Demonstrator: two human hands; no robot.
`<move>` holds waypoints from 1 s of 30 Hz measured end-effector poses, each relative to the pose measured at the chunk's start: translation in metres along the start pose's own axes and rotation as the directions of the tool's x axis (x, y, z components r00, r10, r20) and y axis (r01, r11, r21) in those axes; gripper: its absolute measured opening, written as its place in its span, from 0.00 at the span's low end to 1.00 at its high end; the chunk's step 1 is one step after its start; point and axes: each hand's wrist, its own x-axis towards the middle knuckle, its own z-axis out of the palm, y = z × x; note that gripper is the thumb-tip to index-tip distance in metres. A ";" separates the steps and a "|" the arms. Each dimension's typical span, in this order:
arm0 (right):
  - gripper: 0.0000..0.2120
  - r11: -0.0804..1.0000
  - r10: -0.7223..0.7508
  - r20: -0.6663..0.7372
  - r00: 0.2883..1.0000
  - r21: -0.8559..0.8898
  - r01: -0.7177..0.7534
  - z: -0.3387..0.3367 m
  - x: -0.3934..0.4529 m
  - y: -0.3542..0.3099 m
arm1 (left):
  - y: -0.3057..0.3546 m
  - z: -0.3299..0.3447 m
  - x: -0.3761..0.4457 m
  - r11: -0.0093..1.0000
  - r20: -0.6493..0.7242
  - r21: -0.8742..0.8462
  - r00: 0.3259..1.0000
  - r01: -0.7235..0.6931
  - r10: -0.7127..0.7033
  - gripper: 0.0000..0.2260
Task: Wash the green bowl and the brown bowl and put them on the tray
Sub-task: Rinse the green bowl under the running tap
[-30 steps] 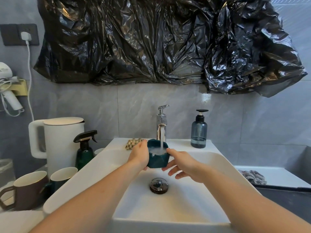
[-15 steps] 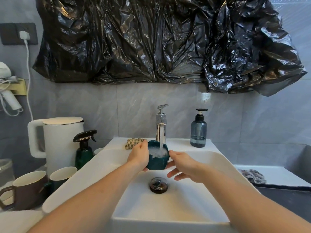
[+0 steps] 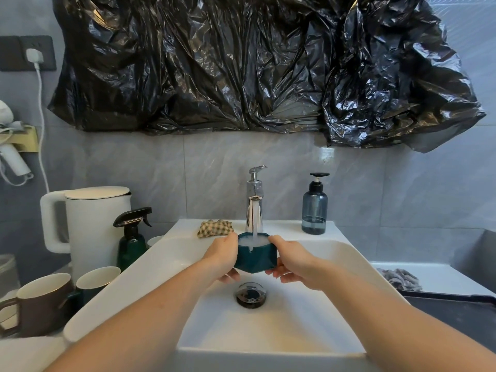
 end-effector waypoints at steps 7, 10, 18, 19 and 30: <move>0.24 0.999 0.034 0.017 0.999 -0.018 -0.034 0.004 0.001 0.000 | -0.003 0.001 0.007 0.999 -0.065 0.054 0.998 -0.001 0.004 0.25; 0.24 0.999 0.044 0.021 0.999 -0.023 -0.044 0.004 0.002 0.001 | -0.001 0.002 0.006 0.996 -0.081 0.094 0.997 -0.001 0.009 0.24; 0.24 0.998 0.050 0.030 0.998 -0.030 -0.049 0.004 0.003 0.003 | -0.001 0.003 0.005 0.992 -0.085 0.121 0.996 -0.023 0.034 0.23; 0.24 0.998 0.047 0.028 0.999 -0.031 -0.046 0.004 0.003 0.003 | -0.001 0.003 0.005 0.992 -0.083 0.121 0.996 -0.025 0.035 0.23; 0.23 0.996 -0.037 -0.032 0.999 -0.086 0.034 0.003 0.002 0.001 | -0.003 0.004 0.006 0.995 -0.032 0.088 0.998 -0.051 0.054 0.24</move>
